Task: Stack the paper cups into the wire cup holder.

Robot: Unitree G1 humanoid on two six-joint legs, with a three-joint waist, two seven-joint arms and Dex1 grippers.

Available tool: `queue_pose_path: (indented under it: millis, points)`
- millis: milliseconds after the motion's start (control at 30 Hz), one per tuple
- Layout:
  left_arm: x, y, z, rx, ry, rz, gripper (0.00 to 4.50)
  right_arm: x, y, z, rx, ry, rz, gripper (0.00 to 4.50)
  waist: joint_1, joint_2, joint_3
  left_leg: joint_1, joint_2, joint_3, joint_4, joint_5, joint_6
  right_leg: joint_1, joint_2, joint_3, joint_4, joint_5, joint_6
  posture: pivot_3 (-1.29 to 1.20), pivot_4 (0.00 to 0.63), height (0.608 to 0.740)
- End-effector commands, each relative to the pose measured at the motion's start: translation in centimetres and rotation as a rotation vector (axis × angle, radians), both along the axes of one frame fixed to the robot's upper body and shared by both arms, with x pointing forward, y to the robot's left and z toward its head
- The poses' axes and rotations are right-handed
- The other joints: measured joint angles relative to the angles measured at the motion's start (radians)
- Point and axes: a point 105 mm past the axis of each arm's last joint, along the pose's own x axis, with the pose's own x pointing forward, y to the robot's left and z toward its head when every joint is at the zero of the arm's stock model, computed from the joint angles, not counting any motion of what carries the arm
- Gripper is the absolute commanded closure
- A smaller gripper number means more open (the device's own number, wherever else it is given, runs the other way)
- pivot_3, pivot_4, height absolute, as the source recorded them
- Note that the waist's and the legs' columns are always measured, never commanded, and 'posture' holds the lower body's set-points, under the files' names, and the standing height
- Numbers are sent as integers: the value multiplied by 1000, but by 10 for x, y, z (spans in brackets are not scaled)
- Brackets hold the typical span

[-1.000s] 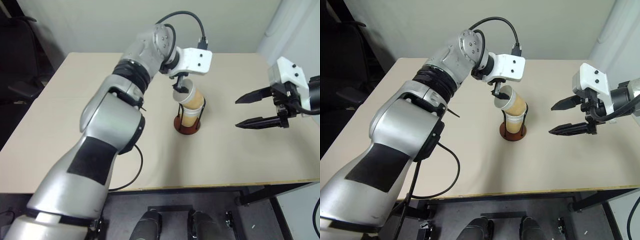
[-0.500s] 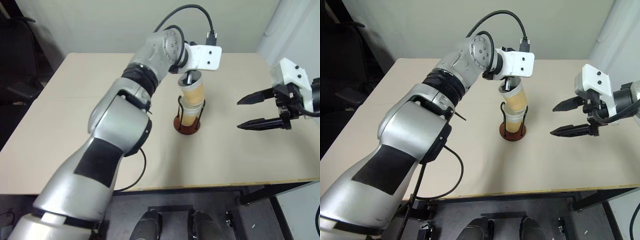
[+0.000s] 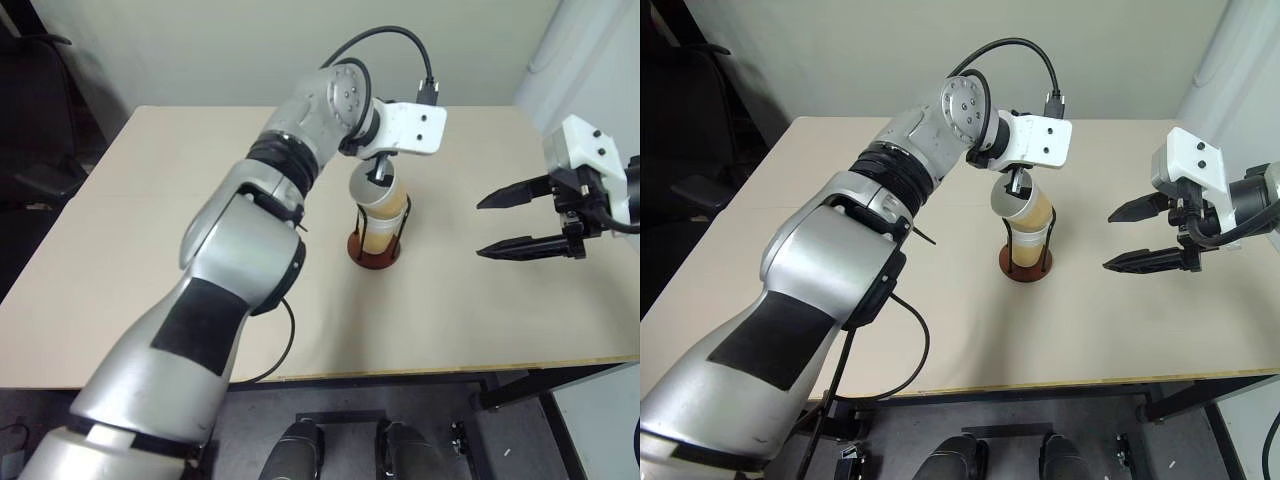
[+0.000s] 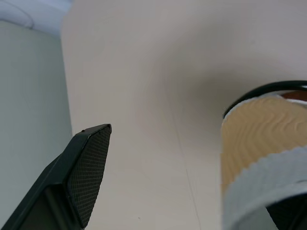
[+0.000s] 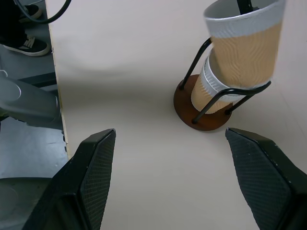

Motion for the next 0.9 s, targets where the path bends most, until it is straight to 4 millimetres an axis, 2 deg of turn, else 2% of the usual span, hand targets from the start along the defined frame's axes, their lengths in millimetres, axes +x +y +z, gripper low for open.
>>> queue_pose_path:
  millis: [33, 233, 600, 700, 900]
  points:
    - [-1, -12, 19, -84, -77, -9, 23, -4, -2, 15, -1, -61, -2, 784, 0, 0, 0, 0, 0, 0, 0, 0, 0, 0, 0, 0, 0, 0, 0, 0, 150, 740]
    - [-1, -19, 30, -144, -121, -2, 23, -5, -2, 15, -4, -58, -6, 784, 0, 0, 0, 0, 0, 1, 0, 0, 0, 0, 0, 0, 0, 0, 1, 0, 150, 740]
    - [-3, -12, 15, -66, -54, -16, 23, -4, -3, 15, -5, -66, -12, 784, 0, 0, 0, 0, 0, 1, 0, 0, 0, 0, 0, 0, 0, 0, 1, 0, 150, 740]
    - [-3, -11, 13, -52, -40, -20, 614, -4, -3, 15, -5, -66, -13, 784, 0, 0, 0, 0, 0, 1, 0, 0, 0, 0, 0, 0, 0, 0, 1, 0, 150, 740]
    - [-10, -2, 8, 30, 52, -56, 2816, -4, -4, 16, -9, -64, -14, 784, 0, 0, 0, 0, 0, 1, 0, 0, 0, 0, 0, 0, 0, 0, 1, 0, 150, 740]
